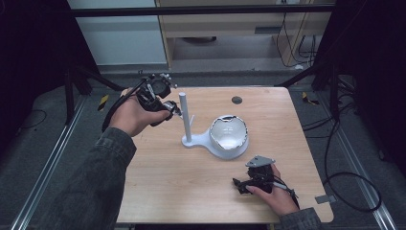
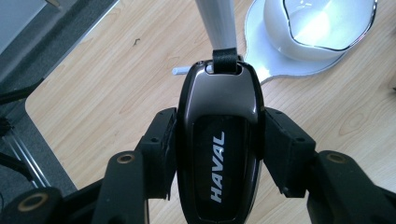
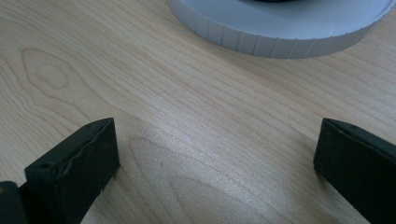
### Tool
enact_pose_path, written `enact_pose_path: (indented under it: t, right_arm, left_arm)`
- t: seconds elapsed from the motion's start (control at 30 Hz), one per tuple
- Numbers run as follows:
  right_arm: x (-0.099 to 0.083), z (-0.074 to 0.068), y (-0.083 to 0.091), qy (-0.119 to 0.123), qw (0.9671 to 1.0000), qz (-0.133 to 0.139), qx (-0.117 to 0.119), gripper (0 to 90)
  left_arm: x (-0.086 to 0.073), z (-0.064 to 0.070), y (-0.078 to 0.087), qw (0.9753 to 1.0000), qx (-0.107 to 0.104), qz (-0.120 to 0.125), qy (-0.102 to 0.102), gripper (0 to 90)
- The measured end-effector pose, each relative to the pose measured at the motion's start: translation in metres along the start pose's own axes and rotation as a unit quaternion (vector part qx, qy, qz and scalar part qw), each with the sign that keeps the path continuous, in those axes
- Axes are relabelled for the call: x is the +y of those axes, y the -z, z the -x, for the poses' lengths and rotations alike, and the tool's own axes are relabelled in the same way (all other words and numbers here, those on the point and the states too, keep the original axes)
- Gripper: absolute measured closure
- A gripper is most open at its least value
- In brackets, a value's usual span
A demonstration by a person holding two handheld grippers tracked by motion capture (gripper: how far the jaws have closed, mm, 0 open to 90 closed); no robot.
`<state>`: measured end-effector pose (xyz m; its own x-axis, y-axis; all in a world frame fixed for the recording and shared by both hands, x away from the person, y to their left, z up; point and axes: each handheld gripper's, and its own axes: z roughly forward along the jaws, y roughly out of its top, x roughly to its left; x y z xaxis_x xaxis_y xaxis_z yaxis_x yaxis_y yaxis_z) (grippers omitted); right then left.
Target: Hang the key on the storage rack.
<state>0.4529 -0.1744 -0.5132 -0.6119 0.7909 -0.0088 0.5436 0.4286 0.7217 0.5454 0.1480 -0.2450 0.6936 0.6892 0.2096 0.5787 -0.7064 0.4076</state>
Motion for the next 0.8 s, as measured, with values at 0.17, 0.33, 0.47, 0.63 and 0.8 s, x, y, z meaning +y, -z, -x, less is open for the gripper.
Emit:
enact_pose_path:
  t: [0.17,0.33,0.47,0.63,0.8]
  right_arm:
    - [0.0,0.0,0.0,0.0,1.0,-0.001,0.0,0.5]
    - [0.0,0.0,0.0,0.0,1.0,-0.001,0.0,0.5]
    - [0.0,0.0,0.0,-0.001,1.0,-0.001,0.0,0.5]
    - [0.0,0.0,0.0,0.0,1.0,0.0,0.0,0.5]
    - [0.0,0.0,0.0,0.0,1.0,0.0,0.0,0.5]
  left_arm:
    - [-0.005,-0.004,-0.006,1.0,-0.002,-0.003,0.007,48.4]
    - [-0.012,-0.003,-0.013,1.0,0.001,-0.006,0.005,48.4]
    - [-0.017,-0.004,-0.022,0.9999,0.007,-0.009,0.008,48.4]
    - [-0.029,-0.004,-0.04,0.9998,0.003,0.0,0.017,48.4]
    - [-0.045,-0.003,-0.056,0.9992,-0.011,0.017,0.034,48.4]
